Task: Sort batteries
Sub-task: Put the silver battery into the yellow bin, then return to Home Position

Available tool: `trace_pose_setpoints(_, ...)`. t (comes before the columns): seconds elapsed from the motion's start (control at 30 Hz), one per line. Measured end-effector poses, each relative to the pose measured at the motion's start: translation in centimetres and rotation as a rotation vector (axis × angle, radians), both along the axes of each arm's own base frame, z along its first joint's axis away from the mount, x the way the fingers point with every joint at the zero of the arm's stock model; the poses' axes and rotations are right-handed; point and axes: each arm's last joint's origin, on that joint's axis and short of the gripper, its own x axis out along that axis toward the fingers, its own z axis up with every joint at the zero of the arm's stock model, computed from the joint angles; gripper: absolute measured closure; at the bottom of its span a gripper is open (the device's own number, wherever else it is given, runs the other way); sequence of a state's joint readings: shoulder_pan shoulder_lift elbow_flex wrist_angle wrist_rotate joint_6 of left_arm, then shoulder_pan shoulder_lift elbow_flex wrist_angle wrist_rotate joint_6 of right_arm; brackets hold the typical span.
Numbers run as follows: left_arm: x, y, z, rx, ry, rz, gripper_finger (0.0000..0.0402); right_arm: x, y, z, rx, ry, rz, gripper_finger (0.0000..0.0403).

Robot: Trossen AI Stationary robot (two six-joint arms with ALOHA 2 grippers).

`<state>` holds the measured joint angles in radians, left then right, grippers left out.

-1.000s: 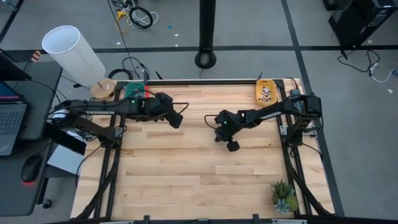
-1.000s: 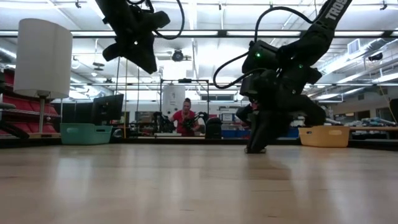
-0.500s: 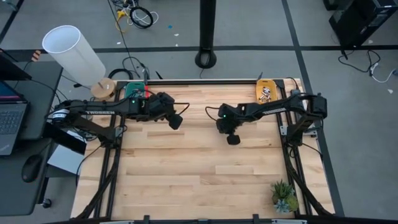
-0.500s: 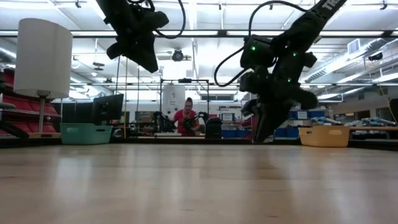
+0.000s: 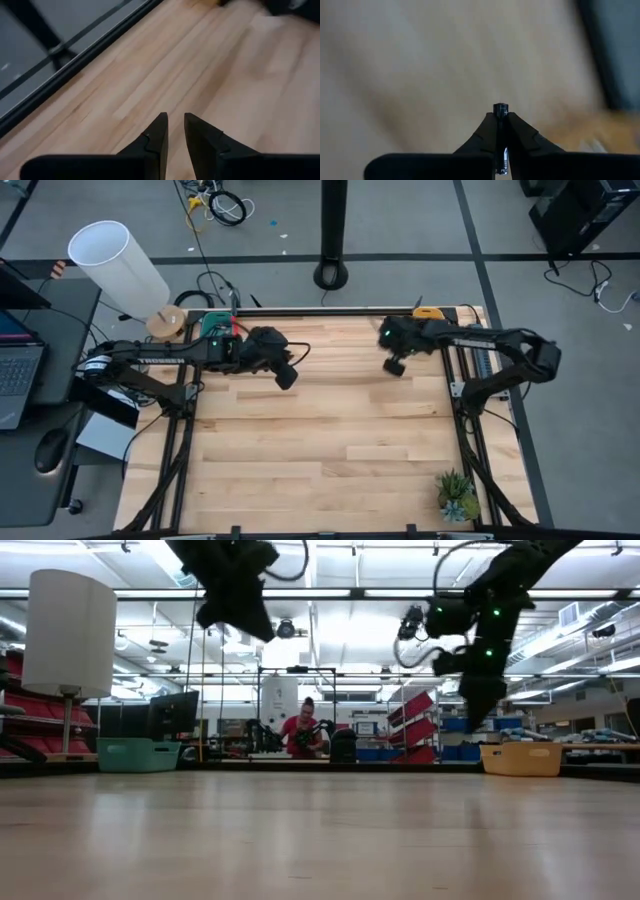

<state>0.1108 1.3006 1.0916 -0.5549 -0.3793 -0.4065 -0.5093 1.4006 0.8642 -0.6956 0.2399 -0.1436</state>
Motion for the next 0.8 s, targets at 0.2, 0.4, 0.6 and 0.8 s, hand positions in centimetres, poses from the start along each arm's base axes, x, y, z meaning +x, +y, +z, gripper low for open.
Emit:
trace_pose_setpoints(0.2,0.7,0.0,0.8,0.041,-0.084,-0.05,0.0328,-5.3,-3.5,1.5,-0.122,0.108,-0.395,0.0372)
trace_pose_setpoints(0.4,0.6,0.0,0.7,0.038,-0.076,-0.048,0.0328,-7.9,-5.7,1.7,-0.111,0.089,-0.557,0.0365)
trace_pose_setpoints(0.6,0.2,0.1,0.2,0.018,-0.03,0.008,0.0328,-7.7,-5.8,1.6,-0.104,0.085,-0.547,0.0317)
trace_pose_setpoints(0.8,-0.5,0.0,-0.5,0.007,0.069,0.037,0.0328,-7.7,-5.8,1.5,-0.1,0.089,-0.542,0.028)
